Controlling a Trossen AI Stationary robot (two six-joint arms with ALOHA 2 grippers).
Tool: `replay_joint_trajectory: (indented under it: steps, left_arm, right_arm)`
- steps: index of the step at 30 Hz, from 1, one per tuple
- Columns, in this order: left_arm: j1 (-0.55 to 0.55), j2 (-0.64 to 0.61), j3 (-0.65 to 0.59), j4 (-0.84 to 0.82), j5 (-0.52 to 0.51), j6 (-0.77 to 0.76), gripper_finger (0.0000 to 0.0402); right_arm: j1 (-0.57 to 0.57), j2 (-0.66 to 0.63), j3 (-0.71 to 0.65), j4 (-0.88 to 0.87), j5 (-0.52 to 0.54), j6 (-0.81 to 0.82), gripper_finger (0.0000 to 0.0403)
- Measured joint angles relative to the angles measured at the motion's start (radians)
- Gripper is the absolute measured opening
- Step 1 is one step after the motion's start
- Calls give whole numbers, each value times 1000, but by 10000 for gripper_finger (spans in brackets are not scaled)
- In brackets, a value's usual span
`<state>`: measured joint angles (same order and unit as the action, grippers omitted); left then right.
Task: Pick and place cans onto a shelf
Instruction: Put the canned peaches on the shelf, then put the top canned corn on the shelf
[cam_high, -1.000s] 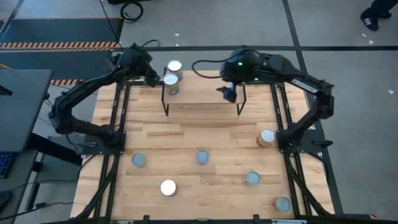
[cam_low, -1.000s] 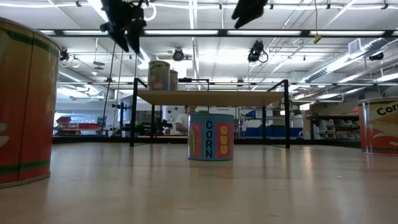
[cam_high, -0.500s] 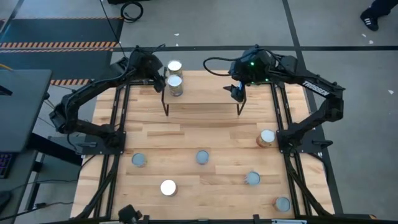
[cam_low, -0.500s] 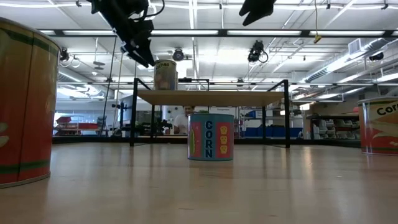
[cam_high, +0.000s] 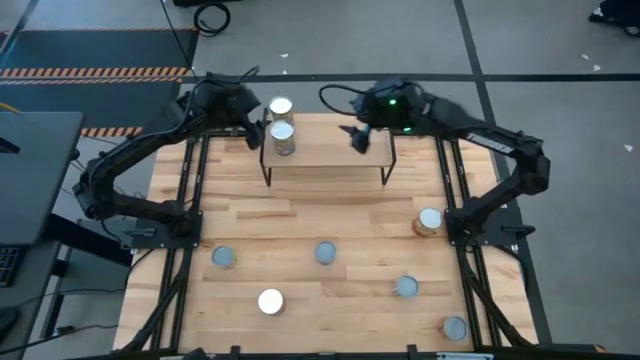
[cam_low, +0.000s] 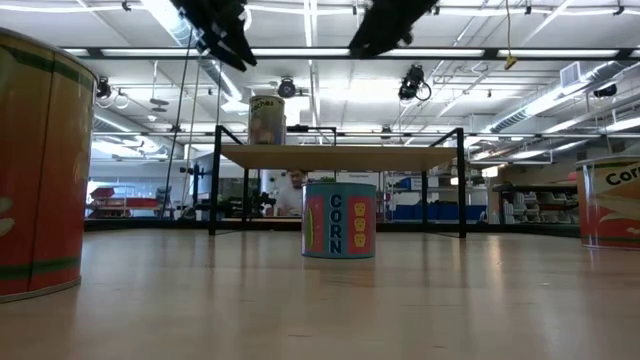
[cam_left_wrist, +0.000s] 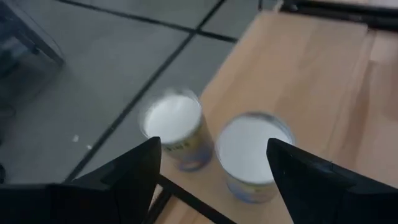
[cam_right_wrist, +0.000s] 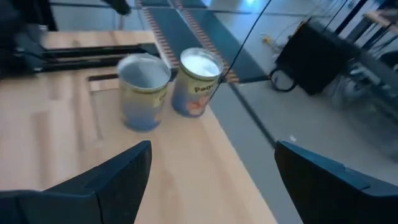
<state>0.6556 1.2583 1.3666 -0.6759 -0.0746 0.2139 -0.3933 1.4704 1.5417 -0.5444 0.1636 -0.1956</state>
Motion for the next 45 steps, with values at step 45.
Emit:
replay_joint_trajectory:
  steps: [45]
  left_arm:
    - [-74,44,-32,9,-89,-166,297]
  right_arm:
    - [57,180,-6,270,40,30,348]
